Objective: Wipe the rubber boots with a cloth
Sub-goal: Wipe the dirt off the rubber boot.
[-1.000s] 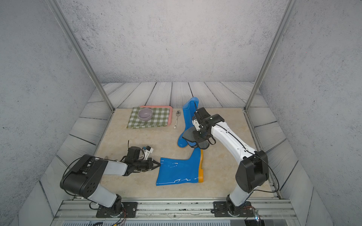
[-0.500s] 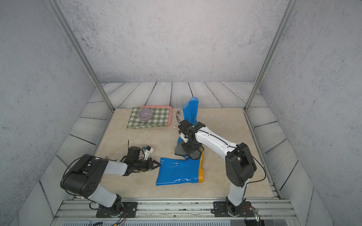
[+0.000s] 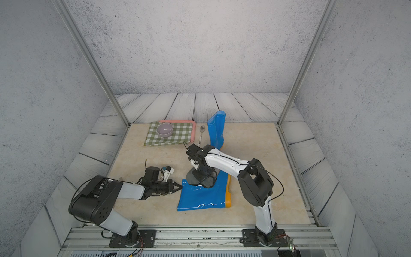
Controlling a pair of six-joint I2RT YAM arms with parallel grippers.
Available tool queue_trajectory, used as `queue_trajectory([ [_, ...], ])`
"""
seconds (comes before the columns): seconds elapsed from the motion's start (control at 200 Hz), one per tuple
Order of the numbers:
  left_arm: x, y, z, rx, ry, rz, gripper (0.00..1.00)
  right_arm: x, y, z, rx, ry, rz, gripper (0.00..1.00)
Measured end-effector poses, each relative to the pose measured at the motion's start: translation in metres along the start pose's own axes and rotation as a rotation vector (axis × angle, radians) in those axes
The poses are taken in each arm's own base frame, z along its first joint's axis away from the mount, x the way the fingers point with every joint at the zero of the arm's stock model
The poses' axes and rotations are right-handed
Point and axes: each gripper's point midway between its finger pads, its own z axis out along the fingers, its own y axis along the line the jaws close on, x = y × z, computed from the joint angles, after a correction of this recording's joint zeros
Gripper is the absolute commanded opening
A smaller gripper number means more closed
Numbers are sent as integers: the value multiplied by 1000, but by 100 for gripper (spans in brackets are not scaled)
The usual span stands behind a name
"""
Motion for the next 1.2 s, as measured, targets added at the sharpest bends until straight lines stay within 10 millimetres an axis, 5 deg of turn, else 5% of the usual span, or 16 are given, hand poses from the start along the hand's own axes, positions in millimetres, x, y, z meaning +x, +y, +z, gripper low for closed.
queue_trajectory([
  [0.355,0,0,0,2,0,1,0,-58,33,-4,-50,-83,-64,0],
  [0.576,0,0,0,3,0,1,0,-47,24,4,-9,-36,-77,0],
  [0.761,0,0,0,4,0,2,0,-20,-6,8,78,39,-53,0],
  [1.046,0,0,0,4,0,2,0,19,-90,-70,235,-38,97,0],
  [1.196,0,0,0,4,0,2,0,43,-117,-81,282,-26,158,0],
])
